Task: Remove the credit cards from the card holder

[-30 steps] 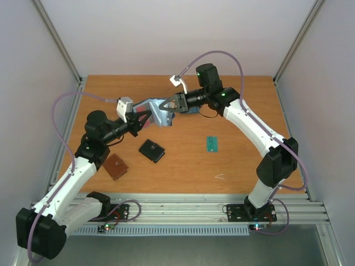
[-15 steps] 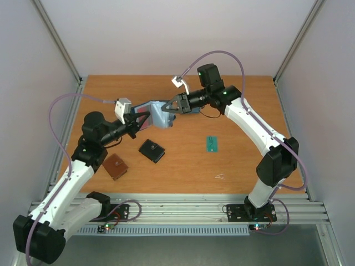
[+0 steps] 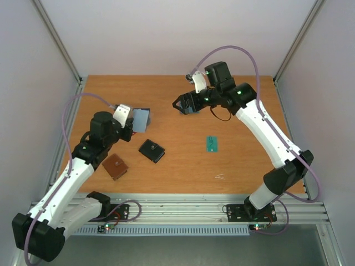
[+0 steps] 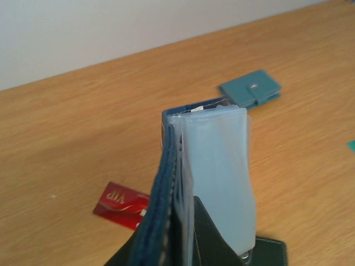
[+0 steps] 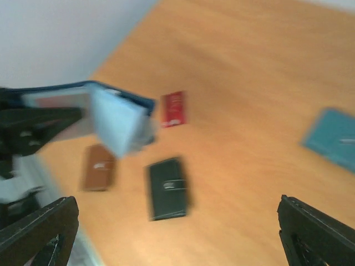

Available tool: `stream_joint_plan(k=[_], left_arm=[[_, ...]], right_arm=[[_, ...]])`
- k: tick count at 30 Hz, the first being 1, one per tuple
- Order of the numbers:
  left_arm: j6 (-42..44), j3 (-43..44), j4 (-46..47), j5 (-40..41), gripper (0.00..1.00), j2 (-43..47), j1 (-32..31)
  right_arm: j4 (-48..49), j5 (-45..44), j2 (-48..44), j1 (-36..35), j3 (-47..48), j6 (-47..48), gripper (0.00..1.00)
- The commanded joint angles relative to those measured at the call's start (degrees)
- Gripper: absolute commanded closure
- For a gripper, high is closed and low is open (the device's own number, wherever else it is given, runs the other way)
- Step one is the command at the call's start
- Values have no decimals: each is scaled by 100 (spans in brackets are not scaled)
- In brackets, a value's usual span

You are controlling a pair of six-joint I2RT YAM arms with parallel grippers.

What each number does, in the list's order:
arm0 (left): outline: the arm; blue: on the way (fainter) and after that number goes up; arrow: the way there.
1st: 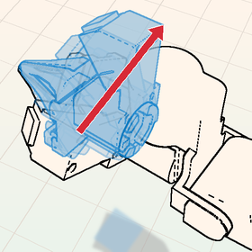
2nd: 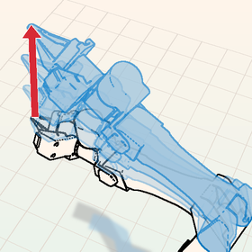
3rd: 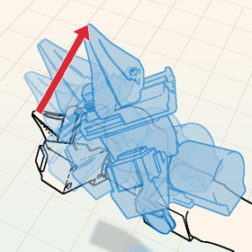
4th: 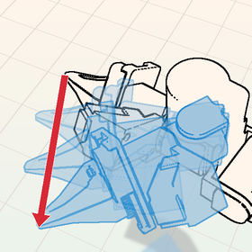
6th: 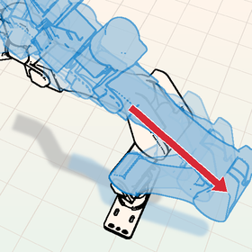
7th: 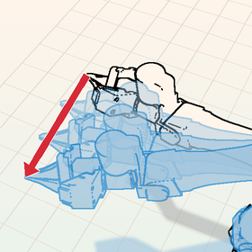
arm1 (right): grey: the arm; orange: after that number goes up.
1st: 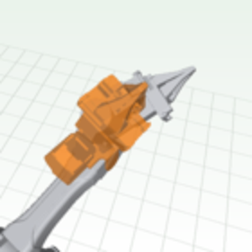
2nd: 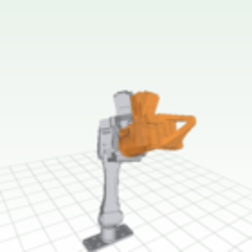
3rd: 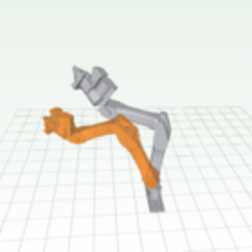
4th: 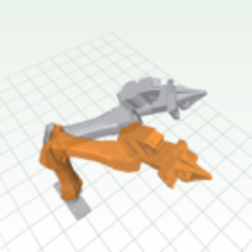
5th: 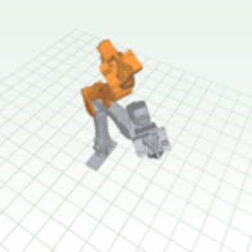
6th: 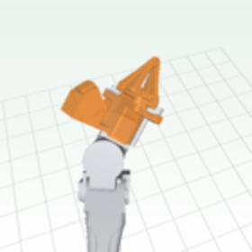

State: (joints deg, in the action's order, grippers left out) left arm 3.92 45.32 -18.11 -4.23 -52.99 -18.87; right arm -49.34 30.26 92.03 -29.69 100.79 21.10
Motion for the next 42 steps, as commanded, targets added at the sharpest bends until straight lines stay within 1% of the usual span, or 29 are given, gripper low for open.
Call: stream_joint_plan(k=[1, 2, 3, 4, 6, 7, 8, 10, 14, 18, 20, 22, 24, 25, 29, 30, 32, 34, 35, 36, 37, 40, 42], left_arm=[[683, 132, -47, 677, 100, 138, -24], [549, 153, -9, 593, 100, 156, -16], [191, 167, 18, 471, 100, 179, -12], [-60, 155, 45, 170, 100, 210, -16], [-986, 76, 86, -289, 100, 301, -5], [-1281, 25, 88, -478, 100, 344, 3], [-1614, -19, 80, -630, 100, 379, 14], [-1988, -49, 59, -785, 100, 420, 20], [-2251, -16, 397, -1112, 100, 469, 60], [-2633, -90, 1207, -2131, 100, 537, 96], [-2883, -155, 1609, -2396, 100, 570, 108], [-3058, -193, 2063, -2621, 100, 565, 137], [-3209, -235, 2357, -2863, 100, 558, 169], [-3277, -256, 2492, -2977, 100, 546, 177], [-3526, -230, 2898, -3306, 100, 428, 232], [-3616, -206, 3015, -3436, 100, 400, 251], [-3666, -129, 3181, -3692, 100, 359, 272], [-3626, -25, 3128, -3808, 100, 328, 298], [-3604, 36, 3024, -3813, 100, 307, 325], [-3600, 98, 2870, -3818, 100, 285, 352], [-3593, 164, 2765, -3847, 100, 267, 364], [-3598, 286, 2629, -4083, 100, 265, 358], [-3572, 333, 2500, -4119, 100, 326, 357]], right_arm=[[-1275, -3927, -63, -1041, 765, 695, 2], [-1251, -4023, -60, -1232, 746, 746, 2], [-1166, -3843, -98, -1364, 672, 724, 2], [-1022, -3516, -125, -1418, 552, 641, 2], [-640, -2633, -163, -1459, 330, 326, 1], [-423, -2401, -144, -1476, 255, 148, 2], [-225, -2286, -114, -1496, 223, 4, 1], [-59, -2312, -5, -1514, 253, -402, 1], [391, -1604, 114, -1511, 74, -647, 1], [665, -868, 118, -1506, -148, -567, 2], [530, -903, 153, -1472, -141, -584, 2], [475, -646, 128, -1257, -214, -771, 1], [696, -159, 31, -988, -440, -960, 2], [720, -63, 18, -955, -509, -905, 1], [296, 449, 138, -949, -413, -264, 2], [361, 520, 84, -932, -507, -176, 2], [692, 928, -116, -870, -741, -136, 2], [1046, 1386, -268, -806, -859, -206, 1], [1150, 1515, -288, -800, -861, -208, 4], [1209, 1639, -272, -801, -829, -208, 9], [1234, 1715, -246, -797, -772, -234, 19], [1595, 1866, -231, -801, -821, -571, 63], [1864, 1792, -296, -801, -994, -817, 93]])
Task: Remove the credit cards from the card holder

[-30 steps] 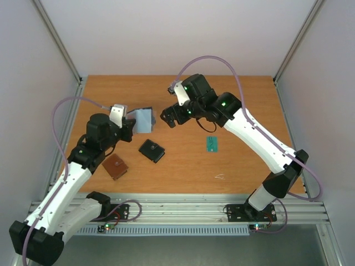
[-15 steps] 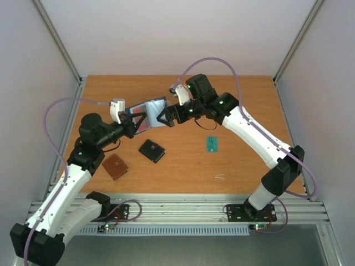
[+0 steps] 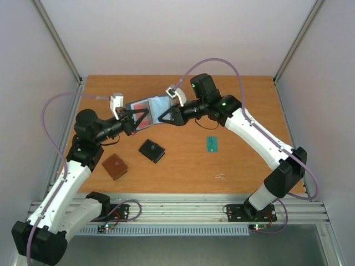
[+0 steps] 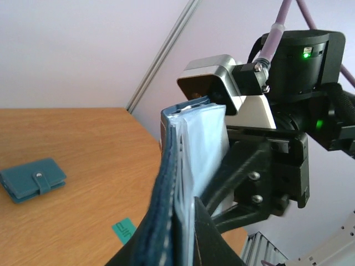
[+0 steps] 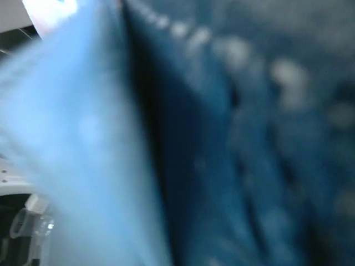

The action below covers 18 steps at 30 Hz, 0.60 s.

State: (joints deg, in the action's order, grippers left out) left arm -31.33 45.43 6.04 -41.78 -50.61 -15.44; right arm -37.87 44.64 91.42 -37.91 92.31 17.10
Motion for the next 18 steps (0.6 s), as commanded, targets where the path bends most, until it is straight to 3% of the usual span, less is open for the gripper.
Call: stream_joint_plan(k=[1, 3, 5, 6, 8, 10, 13, 16, 18], left_arm=[[-22, 345, -11, -345, 100, 127, 20], [11, 352, -81, -371, 95, 193, 13], [-28, 337, -104, -442, 66, 241, 20], [-50, 335, -141, -439, 56, 282, 16], [-56, 408, -496, -323, 49, 421, 38], [128, 408, -930, -189, 48, 593, 59], [304, 190, -807, -244, 49, 799, 77], [262, 177, -888, -118, 63, 841, 182], [140, 173, -776, 55, 65, 862, 311]], right_arm=[[826, 280, -279, 21, -244, -525, 98], [889, 88, -394, 21, -433, -653, 99], [922, -41, -549, 33, -591, -746, 99], [967, -46, -646, 53, -684, -811, 99], [1096, 65, -869, 128, -856, -930, 99], [1175, 187, -1026, 173, -967, -908, 99], [1202, 513, -1092, 183, -943, -794, 99], [1145, 769, -1152, 213, -792, -764, 99], [1234, 861, -1217, 274, -740, -812, 99]])
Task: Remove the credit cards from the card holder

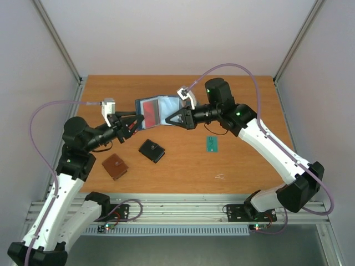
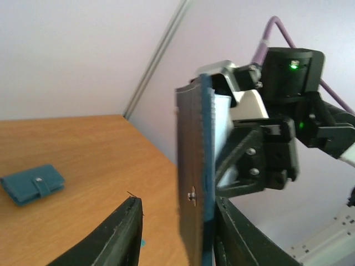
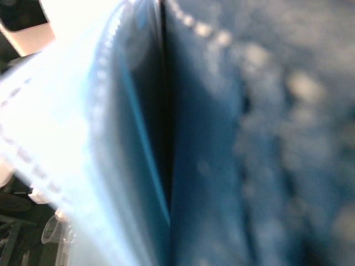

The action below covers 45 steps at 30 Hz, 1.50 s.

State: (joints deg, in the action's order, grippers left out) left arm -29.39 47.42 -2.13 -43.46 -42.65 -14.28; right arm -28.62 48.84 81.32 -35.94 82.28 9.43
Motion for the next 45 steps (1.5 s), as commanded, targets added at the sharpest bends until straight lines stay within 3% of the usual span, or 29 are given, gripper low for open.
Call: stream_joint_plan(k=[1, 6, 17, 25, 28, 32, 41, 45], left_arm=[[-137, -48, 311, 198, 66, 66, 264], [-2, -42, 916, -281, 67, 21, 339], [-17, -396, 1503, -97, 71, 117, 279], [-82, -417, 2036, -926, 56, 14, 152], [-242, -341, 2249, -1204, 56, -16, 146], [-663, -181, 2352, -888, 59, -103, 154], [-614, -44, 2255, -1038, 64, -180, 153], [-643, -69, 2215, -1350, 56, -217, 231]], right_arm=[[260, 450, -201, 105, 348, -28, 99], [-98, 692, 121, 202, 932, 16, 99], [-449, 1016, 379, 219, 1330, 128, 99], [-833, 831, 440, 224, 1463, 437, 99], [-921, 919, 446, 226, 1473, 588, 99], [-1172, 1093, 493, 229, 1641, 862, 99], [-1587, 1325, 657, 274, 2033, 1188, 99], [-1685, 1550, 738, 489, 2095, 1290, 99]])
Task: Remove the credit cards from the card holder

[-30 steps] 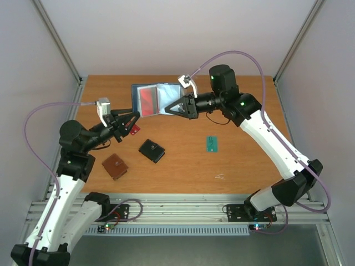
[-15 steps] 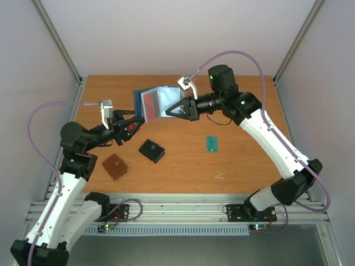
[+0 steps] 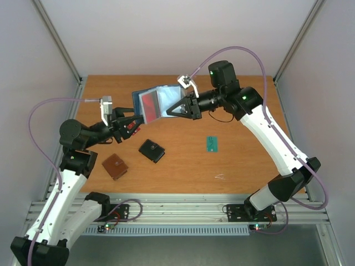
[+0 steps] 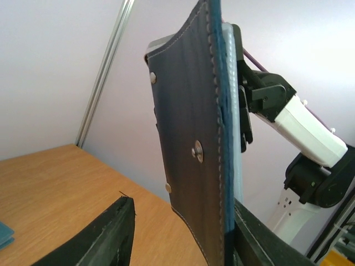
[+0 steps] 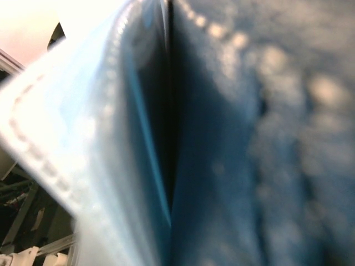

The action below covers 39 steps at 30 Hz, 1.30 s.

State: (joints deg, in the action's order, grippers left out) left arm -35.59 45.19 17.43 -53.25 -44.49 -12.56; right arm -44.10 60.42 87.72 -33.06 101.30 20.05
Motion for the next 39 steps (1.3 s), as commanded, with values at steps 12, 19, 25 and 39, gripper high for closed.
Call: stream_joint_plan(k=[12, 19, 25, 39], left_arm=[[226, 113, 116, -94, 65, -179, -3], [380, 159, 175, -248, 47, -279, -197], [262, 70, 331, -333, 30, -229, -141], [207, 78, 206, -284, 47, -208, -57]], right_arm=[[-179, 538, 160, 370, 217, 327, 99], [-198, 446, 182, 362, 221, 350, 99], [-346, 398, 277, 363, 311, 488, 99], [-724, 71, 456, 306, 593, 675, 99]])
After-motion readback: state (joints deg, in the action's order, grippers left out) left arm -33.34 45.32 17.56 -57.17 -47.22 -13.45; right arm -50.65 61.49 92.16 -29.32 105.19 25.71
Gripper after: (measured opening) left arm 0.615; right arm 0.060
